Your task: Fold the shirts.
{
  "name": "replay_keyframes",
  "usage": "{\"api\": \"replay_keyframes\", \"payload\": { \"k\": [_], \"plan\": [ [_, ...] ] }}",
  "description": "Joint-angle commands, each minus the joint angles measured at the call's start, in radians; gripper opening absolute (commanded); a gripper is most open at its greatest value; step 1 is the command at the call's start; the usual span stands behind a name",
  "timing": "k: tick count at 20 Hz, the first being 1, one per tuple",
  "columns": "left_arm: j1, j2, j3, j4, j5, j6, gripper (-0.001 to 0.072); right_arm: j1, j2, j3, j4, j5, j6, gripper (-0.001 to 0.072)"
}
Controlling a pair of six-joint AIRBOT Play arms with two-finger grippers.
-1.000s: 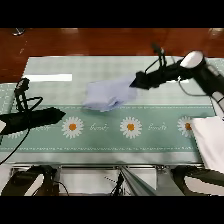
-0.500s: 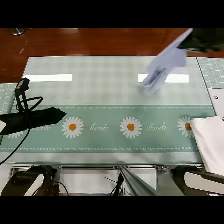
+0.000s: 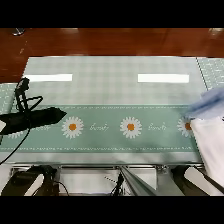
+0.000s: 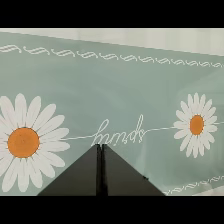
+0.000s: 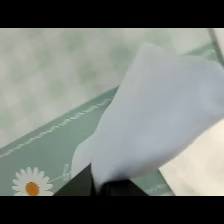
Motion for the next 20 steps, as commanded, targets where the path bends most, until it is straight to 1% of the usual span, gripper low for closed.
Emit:
{"api": "replay_keyframes", "payload": {
  "k": [1, 3, 6, 7, 8, 9, 10, 12, 13, 15, 16, 17, 18, 19, 20],
  "plan": [
    [0.0, -0.003, 0.0, 0.0, 0.001, 0.0, 0.0034, -0.166, 0.185, -0.238, -0.215, 0.025, -0.01, 0.002],
    [0.0, -0.015, 0.0, 0.0, 0.002, 0.0, 0.0034, -0.248, 0.28, -0.365, -0.375, 0.024, 0.014, 0.002],
    [0.0, -0.045, 0.0, -0.001, 0.001, 0.0, 0.0034, -0.309, 0.393, -0.521, -0.534, 0.023, 0.07, 0.0028],
    [0.0, -0.055, 0.0, -0.001, 0.001, 0.0, 0.0034, -0.31, 0.412, -0.566, -0.584, 0.023, 0.1, 0.0209],
    [0.0, -0.066, 0.0, -0.001, 0.0, 0.0, 0.0034, -0.31, 0.418, -0.599, -0.599, 0.023, 0.111, 0.0557],
    [0.0, -0.077, 0.0, -0.001, 0.0, 0.001, 0.0034, -0.309, 0.412, -0.618, -0.581, 0.015, 0.108, 0.0627],
    [0.0, -0.093, 0.0, -0.001, 0.008, 0.003, 0.0034, -0.302, 0.402, -0.617, -0.554, -0.004, 0.095, 0.0627],
    [0.002, -0.138, 0.011, -0.001, 0.053, 0.081, 0.0034, -0.239, 0.402, -0.617, -0.506, -0.085, 0.053, 0.0598],
    [0.005, -0.17, 0.035, 0.0, 0.056, 0.096, 0.0034, -0.193, 0.402, -0.617, -0.48, -0.146, 0.044, 0.0503],
    [0.004, -0.245, 0.124, -0.01, 0.056, 0.114, 0.0034, -0.096, 0.402, -0.617, -0.362, -0.295, -0.016, 0.0012],
    [0.004, -0.287, 0.199, -0.042, 0.051, 0.159, 0.0034, -0.042, 0.4, -0.616, -0.268, -0.389, -0.039, 0.002],
    [0.002, -0.335, 0.294, -0.089, 0.038, 0.213, 0.0034, 0.027, 0.389, -0.61, -0.16, -0.488, -0.041, 0.002],
    [0.0, -0.385, 0.404, -0.146, 0.016, 0.24, 0.0033, 0.107, 0.364, -0.592, -0.059, -0.573, -0.041, 0.002],
    [-0.008, -0.431, 0.514, -0.175, -0.004, 0.248, 0.0033, 0.194, 0.331, -0.57, 0.015, -0.644, -0.041, 0.002],
    [-0.031, -0.472, 0.623, -0.169, -0.012, 0.249, 0.0033, 0.299, 0.286, -0.545, 0.054, -0.707, -0.04, 0.002]
  ]
}}
